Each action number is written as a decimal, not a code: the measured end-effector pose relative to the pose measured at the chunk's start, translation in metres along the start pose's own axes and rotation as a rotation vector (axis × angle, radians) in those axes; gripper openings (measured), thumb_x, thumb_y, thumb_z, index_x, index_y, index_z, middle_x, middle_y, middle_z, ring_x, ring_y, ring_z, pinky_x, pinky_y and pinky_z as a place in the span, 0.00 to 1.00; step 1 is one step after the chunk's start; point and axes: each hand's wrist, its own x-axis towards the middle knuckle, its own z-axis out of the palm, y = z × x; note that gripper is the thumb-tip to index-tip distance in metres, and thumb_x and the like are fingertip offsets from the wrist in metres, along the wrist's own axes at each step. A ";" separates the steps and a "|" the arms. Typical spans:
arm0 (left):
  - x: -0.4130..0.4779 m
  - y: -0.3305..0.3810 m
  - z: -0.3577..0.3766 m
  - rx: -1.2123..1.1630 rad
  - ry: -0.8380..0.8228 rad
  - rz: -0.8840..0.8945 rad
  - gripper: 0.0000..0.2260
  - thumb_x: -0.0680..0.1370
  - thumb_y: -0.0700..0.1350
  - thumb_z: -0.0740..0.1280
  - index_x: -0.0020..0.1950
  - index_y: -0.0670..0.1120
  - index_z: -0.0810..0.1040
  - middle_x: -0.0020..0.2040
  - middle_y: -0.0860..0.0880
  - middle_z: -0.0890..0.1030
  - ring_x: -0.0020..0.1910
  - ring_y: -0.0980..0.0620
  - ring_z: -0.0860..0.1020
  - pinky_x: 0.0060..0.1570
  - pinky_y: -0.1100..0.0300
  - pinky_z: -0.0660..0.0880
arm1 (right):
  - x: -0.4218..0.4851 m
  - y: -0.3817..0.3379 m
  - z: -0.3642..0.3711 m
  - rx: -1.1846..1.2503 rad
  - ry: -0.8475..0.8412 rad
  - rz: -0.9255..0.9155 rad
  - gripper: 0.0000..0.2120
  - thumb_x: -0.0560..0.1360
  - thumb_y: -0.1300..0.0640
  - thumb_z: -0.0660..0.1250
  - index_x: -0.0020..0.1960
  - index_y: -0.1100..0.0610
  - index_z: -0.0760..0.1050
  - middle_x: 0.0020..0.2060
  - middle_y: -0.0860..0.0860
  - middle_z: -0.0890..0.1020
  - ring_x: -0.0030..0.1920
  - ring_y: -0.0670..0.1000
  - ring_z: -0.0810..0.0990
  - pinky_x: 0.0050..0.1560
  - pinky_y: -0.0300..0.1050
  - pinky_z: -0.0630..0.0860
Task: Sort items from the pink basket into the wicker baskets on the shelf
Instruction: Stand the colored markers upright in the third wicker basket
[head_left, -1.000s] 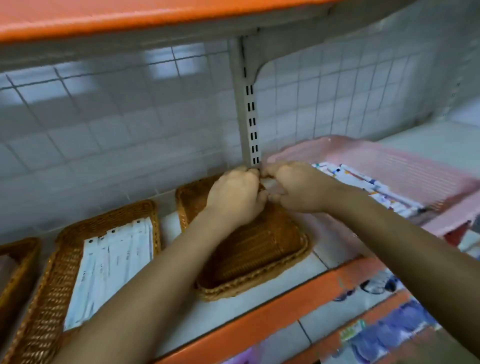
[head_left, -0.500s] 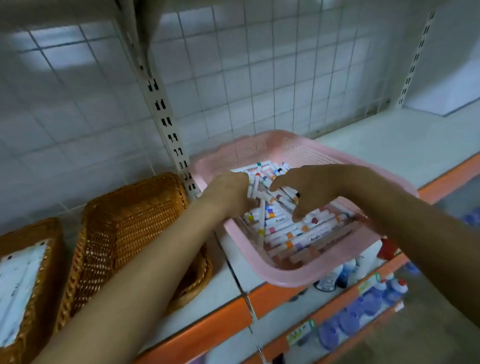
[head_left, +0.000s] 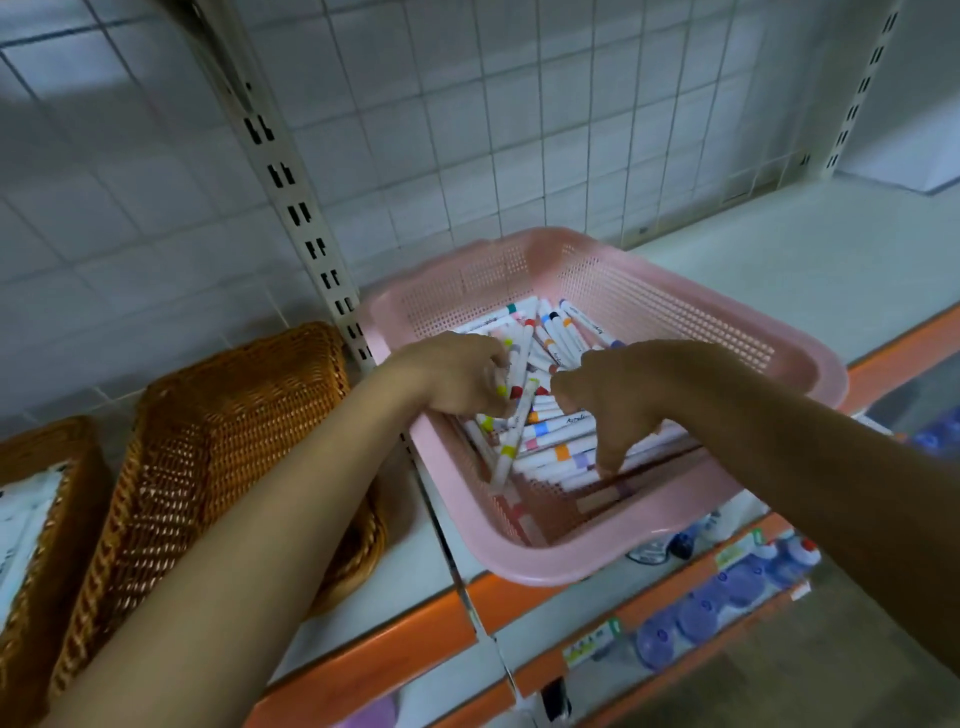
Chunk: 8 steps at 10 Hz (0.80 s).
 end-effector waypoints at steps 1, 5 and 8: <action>-0.001 -0.001 0.001 -0.095 0.020 0.005 0.24 0.74 0.55 0.69 0.68 0.54 0.68 0.59 0.50 0.77 0.58 0.49 0.74 0.59 0.51 0.72 | 0.008 0.003 0.007 0.041 0.041 0.010 0.16 0.69 0.53 0.72 0.56 0.53 0.77 0.49 0.54 0.81 0.51 0.57 0.81 0.45 0.49 0.77; -0.013 0.005 -0.015 0.107 -0.138 -0.023 0.08 0.75 0.42 0.62 0.50 0.41 0.76 0.45 0.45 0.77 0.43 0.46 0.73 0.39 0.57 0.69 | 0.016 0.020 0.008 0.117 0.002 0.029 0.35 0.70 0.50 0.73 0.72 0.54 0.61 0.68 0.54 0.69 0.64 0.56 0.71 0.59 0.46 0.71; -0.015 -0.001 -0.028 0.389 -0.219 -0.119 0.16 0.78 0.46 0.57 0.62 0.47 0.77 0.59 0.48 0.77 0.57 0.47 0.75 0.50 0.59 0.71 | 0.022 0.024 0.011 0.069 0.064 0.062 0.30 0.71 0.45 0.71 0.68 0.54 0.66 0.62 0.53 0.74 0.60 0.55 0.74 0.51 0.45 0.70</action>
